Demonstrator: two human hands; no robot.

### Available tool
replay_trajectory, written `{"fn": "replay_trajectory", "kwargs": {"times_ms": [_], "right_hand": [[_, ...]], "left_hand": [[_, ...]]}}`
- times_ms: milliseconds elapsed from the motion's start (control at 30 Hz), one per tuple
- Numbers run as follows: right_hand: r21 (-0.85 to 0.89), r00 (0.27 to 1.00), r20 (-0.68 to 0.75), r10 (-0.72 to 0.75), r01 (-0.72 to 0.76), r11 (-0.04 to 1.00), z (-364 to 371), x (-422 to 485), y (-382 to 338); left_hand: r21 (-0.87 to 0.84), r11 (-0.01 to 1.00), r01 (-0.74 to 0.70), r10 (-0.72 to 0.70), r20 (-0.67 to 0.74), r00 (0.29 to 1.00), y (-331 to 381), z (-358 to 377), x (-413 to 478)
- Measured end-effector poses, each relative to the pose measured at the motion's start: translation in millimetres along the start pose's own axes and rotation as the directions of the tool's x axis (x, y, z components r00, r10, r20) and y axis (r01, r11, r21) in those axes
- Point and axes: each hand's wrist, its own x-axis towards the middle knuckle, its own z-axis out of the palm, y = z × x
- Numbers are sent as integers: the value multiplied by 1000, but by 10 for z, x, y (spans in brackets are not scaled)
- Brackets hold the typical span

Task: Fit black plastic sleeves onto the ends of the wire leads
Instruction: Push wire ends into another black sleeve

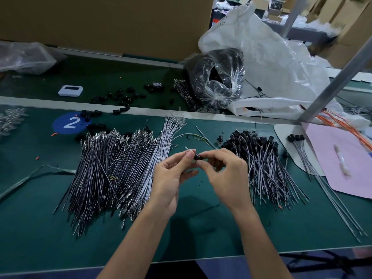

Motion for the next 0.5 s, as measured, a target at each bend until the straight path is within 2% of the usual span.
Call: {"fn": "replay_trajectory", "kwargs": {"times_ms": [133,333,433,500], "right_hand": [[8,1000,25,-10,10,1000,-4,-27,19],[31,998,0,55,-55,998,-160,-102,233],[183,988,19,155,-156,971,-220,-139,296],[395,962,42,269,-263,880,-204,-141,287]], "left_hand": [[-9,1000,3,-4,-34,999,20,2,-6],[-183,974,-137,86,-262,961,288,-195,75],[-153,974,-164,116,-282,952,344,-245,77],[-160,978,-134,85,-281,956,312,-260,56]]}}
